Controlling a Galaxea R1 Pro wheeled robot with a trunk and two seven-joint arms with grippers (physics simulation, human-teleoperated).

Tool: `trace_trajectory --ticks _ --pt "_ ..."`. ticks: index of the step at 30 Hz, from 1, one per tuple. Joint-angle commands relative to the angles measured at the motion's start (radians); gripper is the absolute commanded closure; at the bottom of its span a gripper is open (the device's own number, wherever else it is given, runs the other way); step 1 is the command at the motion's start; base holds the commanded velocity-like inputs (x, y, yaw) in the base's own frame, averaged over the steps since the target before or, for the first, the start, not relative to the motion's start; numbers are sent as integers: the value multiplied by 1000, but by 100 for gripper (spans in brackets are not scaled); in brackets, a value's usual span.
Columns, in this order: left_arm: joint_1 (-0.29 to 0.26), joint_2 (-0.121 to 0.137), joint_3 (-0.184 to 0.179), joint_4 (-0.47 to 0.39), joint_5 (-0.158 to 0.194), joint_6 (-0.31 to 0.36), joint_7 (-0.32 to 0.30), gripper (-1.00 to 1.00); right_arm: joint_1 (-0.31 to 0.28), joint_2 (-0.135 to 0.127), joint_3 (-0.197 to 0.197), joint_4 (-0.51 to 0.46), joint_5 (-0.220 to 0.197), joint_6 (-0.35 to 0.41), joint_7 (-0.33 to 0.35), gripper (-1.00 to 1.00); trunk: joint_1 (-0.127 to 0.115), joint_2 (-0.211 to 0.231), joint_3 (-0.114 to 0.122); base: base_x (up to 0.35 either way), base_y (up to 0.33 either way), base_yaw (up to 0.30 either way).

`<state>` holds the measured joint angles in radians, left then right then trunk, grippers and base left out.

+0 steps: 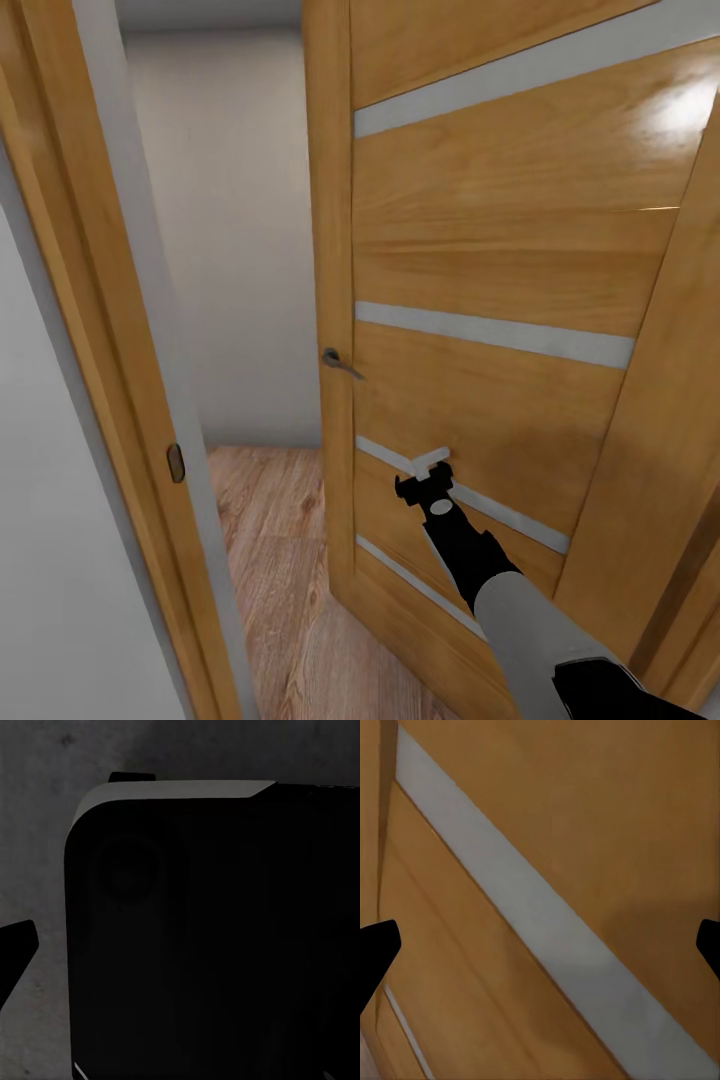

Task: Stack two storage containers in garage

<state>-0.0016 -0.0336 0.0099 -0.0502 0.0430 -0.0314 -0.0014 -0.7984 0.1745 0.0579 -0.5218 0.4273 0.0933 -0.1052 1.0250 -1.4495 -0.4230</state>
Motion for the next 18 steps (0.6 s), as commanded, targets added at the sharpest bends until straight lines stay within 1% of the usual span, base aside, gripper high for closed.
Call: trace_trajectory --ticks 1,9,18 --pt "0 0 1 0 5 -2 0 -100 -1 0 -1 -1 16 10 -10 -100 0 0 -1 0 0 0" --pt "0 0 2 -1 4 -4 0 -100 -1 0 -5 1 13 -10 -11 -100 0 0 -1 16 -6 0" --pt "0 0 1 0 5 -2 0 -100 0 0 -6 2 9 -10 -10 -100 0 0 -1 167 -120 0"
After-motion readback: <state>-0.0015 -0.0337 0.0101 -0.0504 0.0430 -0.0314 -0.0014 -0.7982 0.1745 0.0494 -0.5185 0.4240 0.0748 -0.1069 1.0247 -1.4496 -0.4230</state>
